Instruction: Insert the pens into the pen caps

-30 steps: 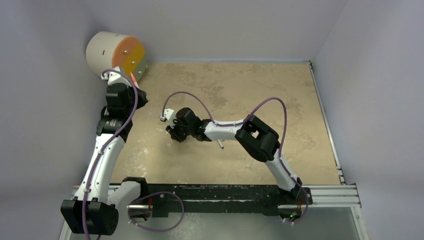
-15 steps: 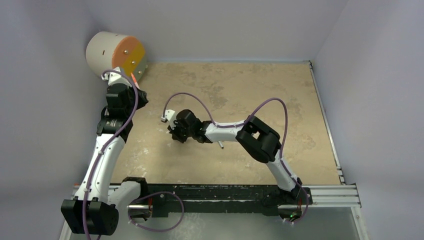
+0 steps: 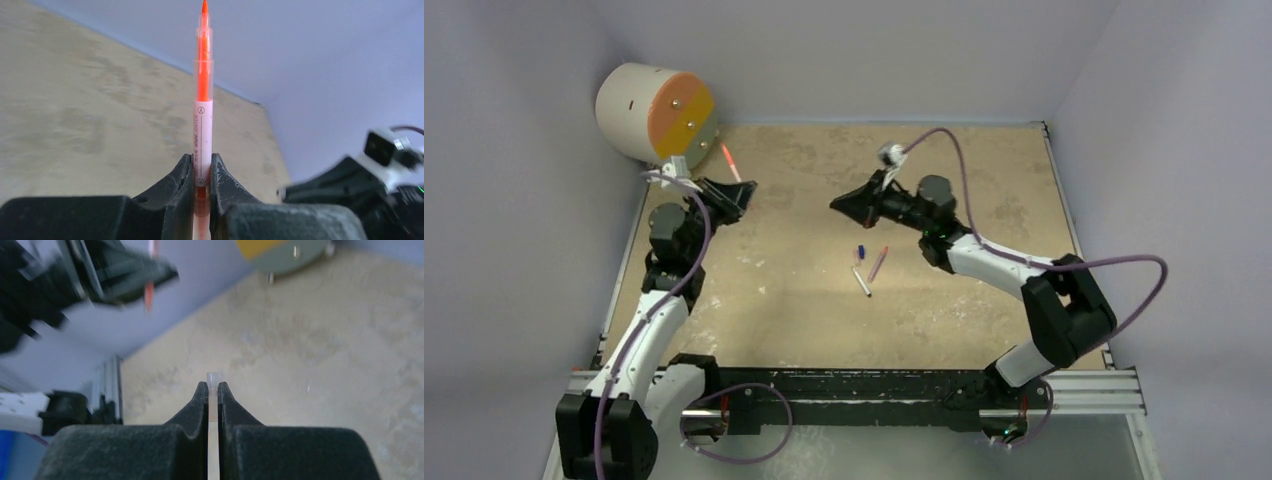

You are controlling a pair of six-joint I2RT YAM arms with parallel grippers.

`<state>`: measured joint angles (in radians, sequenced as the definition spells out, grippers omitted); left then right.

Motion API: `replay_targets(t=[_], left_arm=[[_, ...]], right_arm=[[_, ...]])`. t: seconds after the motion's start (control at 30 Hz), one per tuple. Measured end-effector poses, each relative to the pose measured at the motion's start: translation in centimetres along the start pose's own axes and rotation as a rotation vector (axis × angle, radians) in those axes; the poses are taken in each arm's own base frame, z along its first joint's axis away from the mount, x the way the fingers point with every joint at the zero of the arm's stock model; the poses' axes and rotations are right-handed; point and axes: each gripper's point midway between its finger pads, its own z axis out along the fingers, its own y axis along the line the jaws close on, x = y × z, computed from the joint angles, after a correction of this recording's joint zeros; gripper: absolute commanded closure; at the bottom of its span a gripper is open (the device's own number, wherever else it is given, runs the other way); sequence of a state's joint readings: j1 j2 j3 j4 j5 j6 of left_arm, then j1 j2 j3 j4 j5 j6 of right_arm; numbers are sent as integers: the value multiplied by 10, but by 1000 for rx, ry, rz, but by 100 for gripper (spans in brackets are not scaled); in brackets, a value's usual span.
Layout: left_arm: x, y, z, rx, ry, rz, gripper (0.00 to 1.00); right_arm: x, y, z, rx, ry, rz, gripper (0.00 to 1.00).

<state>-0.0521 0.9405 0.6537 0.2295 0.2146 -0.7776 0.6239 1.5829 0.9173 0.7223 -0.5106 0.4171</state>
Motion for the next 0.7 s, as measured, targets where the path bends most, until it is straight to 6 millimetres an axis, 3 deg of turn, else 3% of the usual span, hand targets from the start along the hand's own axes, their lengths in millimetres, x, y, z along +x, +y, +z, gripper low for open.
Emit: replay_targets(t=[0.13,0.2,0.37,0.53,0.7], left_arm=[[33,-64,-12,318,20,-70,100],[54,-100,-24,467,64,-84,100],[97,-169,-51,730,153,-71,100],[131,-193,-64,832,215,-47,100],[130,-207,-72,902,179,-33,100]], right_arm=[[-81,16,-37,-158,-292,77,100],[-99,28,-46,-263,-355,152,100],[-86,31,-36,-379,-294,365,100],[-95,47,-44,-440,-289,387,100],[-117,64,-54,-489,-332,336,100]])
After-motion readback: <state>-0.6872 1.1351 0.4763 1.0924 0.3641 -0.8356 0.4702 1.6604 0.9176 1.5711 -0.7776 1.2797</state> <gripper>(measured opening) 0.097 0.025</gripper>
